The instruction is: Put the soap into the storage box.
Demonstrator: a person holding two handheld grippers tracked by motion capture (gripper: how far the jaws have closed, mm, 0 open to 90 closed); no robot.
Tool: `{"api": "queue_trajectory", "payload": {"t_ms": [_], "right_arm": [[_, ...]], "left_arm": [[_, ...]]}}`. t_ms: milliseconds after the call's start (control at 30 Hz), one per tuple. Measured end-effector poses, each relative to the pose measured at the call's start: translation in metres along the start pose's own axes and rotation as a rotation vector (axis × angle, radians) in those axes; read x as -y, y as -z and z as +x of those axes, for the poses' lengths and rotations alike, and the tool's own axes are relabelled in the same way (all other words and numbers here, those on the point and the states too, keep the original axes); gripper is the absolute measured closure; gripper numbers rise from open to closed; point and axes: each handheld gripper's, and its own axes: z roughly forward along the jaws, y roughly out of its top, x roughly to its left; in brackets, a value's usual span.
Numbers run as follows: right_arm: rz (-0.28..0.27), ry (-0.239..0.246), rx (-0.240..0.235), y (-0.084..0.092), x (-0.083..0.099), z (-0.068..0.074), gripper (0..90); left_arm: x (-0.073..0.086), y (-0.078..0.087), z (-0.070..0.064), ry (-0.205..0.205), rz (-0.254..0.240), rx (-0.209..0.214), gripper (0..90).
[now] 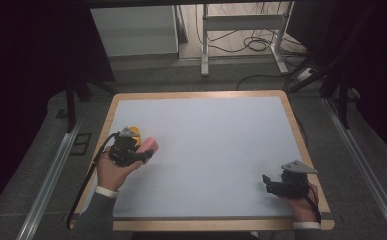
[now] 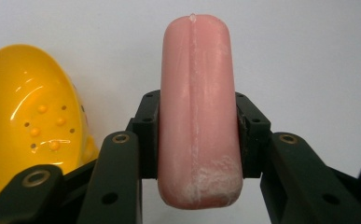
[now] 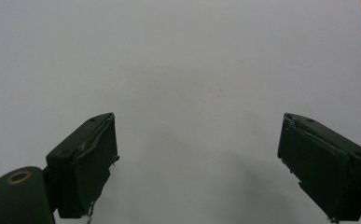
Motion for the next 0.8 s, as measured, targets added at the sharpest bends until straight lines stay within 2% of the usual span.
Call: {"api": "queue_trajectory", "payload": {"t_ms": [667,800], "right_arm": [[0.004,0.002,0.004,-0.001,0.0,0.0,11.5],[0.003,0.002,0.004,0.0,0.0,0.0,11.5]], "left_arm": [[-0.007,0.001,0.011,0.022,-0.015,-0.005,60.0],[-0.009,0.002,0.015,0.031,-0.017,-0.017,60.0]]}}
